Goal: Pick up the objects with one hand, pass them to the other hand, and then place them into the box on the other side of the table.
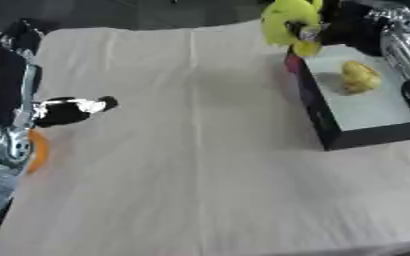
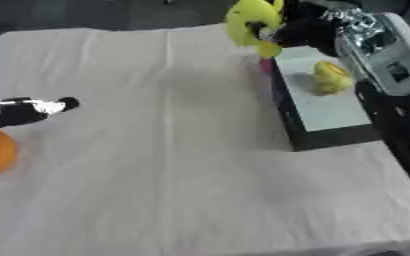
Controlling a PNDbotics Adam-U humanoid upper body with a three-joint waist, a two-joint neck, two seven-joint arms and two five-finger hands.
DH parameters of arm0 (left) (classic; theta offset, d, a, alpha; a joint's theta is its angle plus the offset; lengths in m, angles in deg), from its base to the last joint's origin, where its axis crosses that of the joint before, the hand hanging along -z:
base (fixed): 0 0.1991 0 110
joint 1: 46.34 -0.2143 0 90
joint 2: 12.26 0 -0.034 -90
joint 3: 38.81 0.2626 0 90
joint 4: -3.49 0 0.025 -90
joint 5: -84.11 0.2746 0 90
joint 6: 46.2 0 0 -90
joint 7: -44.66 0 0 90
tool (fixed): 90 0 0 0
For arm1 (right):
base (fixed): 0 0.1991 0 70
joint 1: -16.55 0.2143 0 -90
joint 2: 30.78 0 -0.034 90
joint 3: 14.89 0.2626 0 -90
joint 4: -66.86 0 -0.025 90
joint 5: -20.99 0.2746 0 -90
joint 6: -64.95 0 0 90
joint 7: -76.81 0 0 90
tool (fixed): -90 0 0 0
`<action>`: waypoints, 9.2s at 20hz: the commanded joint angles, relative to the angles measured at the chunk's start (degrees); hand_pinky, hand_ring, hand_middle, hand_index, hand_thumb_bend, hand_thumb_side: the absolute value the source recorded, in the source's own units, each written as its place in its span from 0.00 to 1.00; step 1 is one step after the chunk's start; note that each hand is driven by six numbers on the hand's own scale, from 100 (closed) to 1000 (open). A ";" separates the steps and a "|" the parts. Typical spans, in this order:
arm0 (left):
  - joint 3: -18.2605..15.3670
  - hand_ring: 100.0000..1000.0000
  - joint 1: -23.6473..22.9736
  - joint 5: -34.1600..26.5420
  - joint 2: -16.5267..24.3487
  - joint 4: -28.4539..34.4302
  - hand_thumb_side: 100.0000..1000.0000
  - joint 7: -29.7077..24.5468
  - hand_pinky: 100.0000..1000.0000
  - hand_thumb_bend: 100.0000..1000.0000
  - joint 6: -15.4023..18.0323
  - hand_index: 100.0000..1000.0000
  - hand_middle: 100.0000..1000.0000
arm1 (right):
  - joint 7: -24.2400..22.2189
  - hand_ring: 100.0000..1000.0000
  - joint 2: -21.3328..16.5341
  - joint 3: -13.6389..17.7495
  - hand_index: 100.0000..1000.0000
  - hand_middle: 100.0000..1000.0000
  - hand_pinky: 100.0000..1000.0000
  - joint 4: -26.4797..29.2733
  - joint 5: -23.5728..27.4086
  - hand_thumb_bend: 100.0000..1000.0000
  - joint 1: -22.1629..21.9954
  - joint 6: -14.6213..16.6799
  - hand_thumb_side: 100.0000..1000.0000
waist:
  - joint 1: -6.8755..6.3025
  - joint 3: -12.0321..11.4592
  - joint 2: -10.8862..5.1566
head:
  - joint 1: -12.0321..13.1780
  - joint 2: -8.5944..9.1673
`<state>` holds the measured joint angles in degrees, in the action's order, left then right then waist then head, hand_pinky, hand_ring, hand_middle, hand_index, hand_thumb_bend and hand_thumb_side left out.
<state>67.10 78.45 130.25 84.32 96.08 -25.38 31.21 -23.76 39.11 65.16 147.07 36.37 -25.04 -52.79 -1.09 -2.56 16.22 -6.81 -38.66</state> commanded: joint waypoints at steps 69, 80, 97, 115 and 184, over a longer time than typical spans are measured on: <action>-1.29 0.82 2.26 -18.37 21.81 -11.58 0.00 -57.21 0.83 0.65 -9.65 0.79 0.74 | 11.65 0.88 -9.83 8.17 0.89 0.87 0.88 0.23 -7.15 0.00 -4.37 10.22 0.45 | -1.69 -1.81 -2.23 | 2.28 -1.42; 2.59 0.82 7.39 -5.53 15.60 -23.01 0.00 -58.86 0.83 0.55 -3.85 0.77 0.75 | 11.39 0.87 -9.05 8.25 0.88 0.86 0.88 -0.13 -6.88 0.00 -4.86 9.89 0.49 | -1.62 -1.45 -2.13 | 2.76 -1.65; -3.72 0.61 4.28 -15.17 20.44 1.09 0.00 -51.56 0.67 0.09 -10.75 0.50 0.52 | 10.97 0.87 -8.30 8.08 0.88 0.86 0.88 0.92 -5.97 0.00 -3.05 9.72 0.46 | -1.44 -2.18 -2.21 | 2.56 -1.21; -0.23 0.57 5.20 -15.01 4.71 3.56 0.00 -18.49 0.64 0.01 -6.35 0.50 0.48 | -7.47 0.92 4.44 -2.21 0.91 0.90 0.90 5.51 -16.21 0.00 8.76 11.86 0.41 | -0.45 -2.07 -2.52 | 3.97 0.97; 3.71 0.75 4.66 -10.14 -5.37 -2.97 0.47 -8.98 0.72 0.96 3.23 0.87 0.71 | -10.70 0.67 13.42 -7.42 0.41 0.40 0.84 3.35 -16.50 0.10 7.88 10.58 0.00 | -0.14 -0.95 -2.21 | 0.51 1.03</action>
<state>71.72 82.54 119.92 77.25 92.30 -34.45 34.82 -35.04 54.71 56.47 148.96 19.18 -18.10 -42.02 -1.15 -3.51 15.40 -6.09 -38.37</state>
